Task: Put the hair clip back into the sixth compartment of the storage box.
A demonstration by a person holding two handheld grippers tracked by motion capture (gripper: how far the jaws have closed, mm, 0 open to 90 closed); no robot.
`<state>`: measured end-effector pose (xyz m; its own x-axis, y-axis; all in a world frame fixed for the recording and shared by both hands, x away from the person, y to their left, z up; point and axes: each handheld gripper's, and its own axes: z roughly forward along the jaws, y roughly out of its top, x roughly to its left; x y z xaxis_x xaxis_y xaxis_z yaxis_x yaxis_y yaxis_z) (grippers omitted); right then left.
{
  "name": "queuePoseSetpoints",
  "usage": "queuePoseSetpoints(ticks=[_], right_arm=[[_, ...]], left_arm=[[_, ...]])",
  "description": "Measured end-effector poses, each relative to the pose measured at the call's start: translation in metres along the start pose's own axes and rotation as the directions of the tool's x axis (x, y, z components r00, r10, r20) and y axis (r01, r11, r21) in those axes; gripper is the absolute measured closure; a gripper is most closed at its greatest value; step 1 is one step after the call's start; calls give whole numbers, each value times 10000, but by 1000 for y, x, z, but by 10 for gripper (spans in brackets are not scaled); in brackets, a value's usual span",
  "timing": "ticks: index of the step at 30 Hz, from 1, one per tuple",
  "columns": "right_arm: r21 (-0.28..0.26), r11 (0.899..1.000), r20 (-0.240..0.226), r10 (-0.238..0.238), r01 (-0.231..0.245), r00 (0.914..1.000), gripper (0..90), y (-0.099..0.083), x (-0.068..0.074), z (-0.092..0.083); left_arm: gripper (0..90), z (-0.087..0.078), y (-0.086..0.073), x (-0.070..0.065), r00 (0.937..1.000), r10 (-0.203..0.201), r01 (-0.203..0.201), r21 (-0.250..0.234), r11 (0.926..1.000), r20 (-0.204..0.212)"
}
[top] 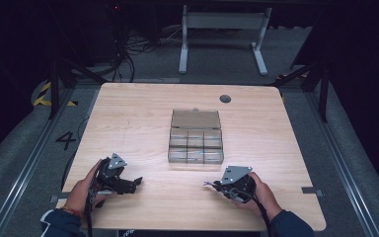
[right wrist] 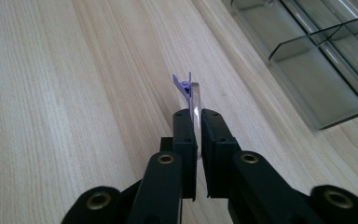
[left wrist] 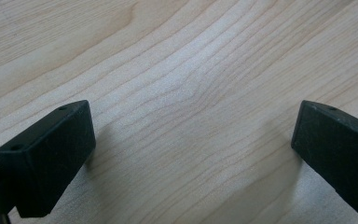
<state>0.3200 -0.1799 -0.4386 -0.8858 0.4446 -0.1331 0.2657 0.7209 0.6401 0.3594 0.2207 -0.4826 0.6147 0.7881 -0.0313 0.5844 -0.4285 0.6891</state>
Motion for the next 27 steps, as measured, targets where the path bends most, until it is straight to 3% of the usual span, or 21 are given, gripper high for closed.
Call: queuePoseSetpoints(ticks=[27], right_arm=[[-985, 9945, 721, 430, -357, 9965, 858, 9, -21, -27]], left_arm=[[1, 0, 0, 0, 10000, 43, -43, -15, 10000, -24]])
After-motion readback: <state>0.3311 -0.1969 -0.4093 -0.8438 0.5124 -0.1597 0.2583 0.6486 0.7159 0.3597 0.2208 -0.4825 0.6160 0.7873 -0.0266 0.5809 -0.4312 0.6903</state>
